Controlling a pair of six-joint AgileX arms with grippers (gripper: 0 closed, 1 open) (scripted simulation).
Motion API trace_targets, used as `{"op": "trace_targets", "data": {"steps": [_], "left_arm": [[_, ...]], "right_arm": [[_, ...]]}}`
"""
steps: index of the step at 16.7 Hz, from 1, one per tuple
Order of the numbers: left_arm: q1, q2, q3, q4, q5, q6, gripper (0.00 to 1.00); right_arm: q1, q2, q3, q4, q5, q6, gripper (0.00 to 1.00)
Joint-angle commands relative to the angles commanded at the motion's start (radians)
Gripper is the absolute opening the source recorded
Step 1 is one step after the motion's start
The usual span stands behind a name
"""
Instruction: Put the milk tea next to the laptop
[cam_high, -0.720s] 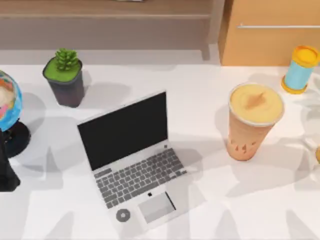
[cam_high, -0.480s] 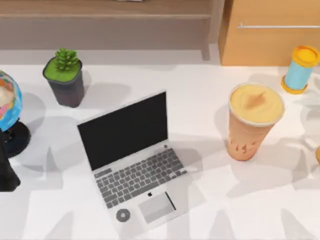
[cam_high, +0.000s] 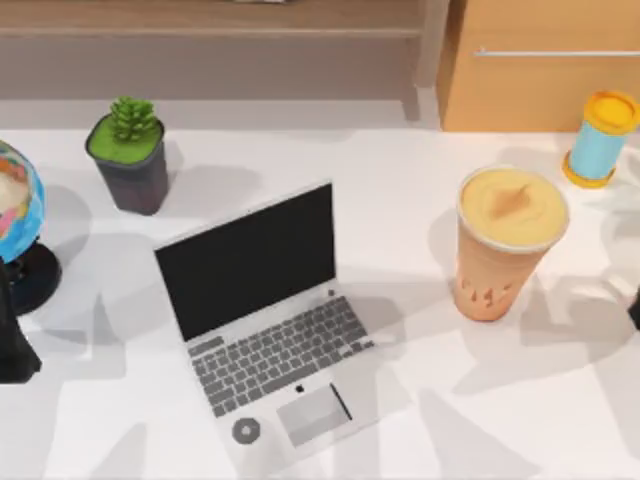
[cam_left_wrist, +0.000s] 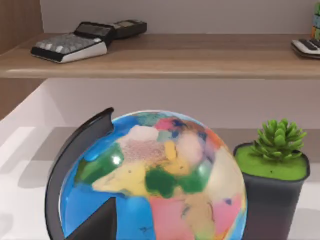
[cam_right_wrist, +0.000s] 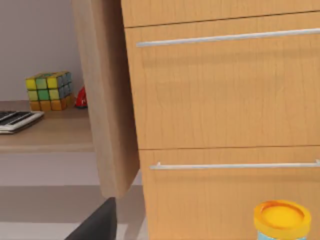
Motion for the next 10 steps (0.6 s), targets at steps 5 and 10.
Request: {"op": "trace_targets", "data": {"steps": [5,10], "left_arm": [[0.000,0.000,0.000,0.000,0.000,0.000,1.00],[0.000,0.000,0.000,0.000,0.000,0.000,1.00]], "right_arm": [[0.280,0.462,0.059,0.418,0.258,0.052,1.00],[0.490,0.929,0.095,0.732,0.525,0.092,1.00]]}}
